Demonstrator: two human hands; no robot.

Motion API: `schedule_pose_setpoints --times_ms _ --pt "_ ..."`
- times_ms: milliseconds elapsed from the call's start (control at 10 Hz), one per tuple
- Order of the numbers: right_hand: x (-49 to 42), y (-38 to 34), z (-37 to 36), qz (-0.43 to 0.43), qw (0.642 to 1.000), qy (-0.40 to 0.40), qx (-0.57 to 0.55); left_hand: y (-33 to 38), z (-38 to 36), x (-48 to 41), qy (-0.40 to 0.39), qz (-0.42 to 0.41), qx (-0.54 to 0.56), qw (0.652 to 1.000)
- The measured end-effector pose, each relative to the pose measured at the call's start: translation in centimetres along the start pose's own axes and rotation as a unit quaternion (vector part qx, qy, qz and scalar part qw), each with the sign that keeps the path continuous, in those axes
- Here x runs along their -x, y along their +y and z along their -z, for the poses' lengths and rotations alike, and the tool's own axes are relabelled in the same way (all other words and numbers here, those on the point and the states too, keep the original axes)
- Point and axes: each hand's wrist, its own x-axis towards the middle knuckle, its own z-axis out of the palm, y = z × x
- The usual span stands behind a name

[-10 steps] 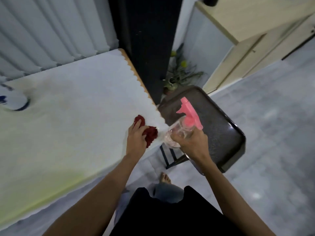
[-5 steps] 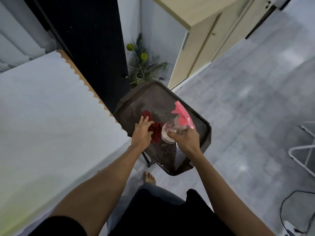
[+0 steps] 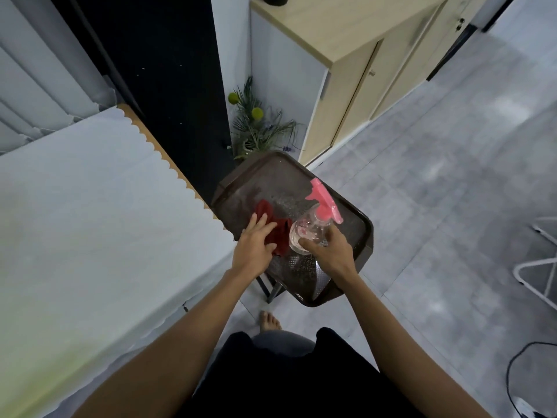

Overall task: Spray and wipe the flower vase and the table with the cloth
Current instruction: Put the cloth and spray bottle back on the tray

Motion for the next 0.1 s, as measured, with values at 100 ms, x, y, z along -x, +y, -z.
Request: schedule_pose_setpoints --times_ms 100 --pt "1.66 -0.16 -0.78 -0.012 1.000 0.022 0.007 -0.09 1.30 1.67 0.022 -0.015 0.024 0.999"
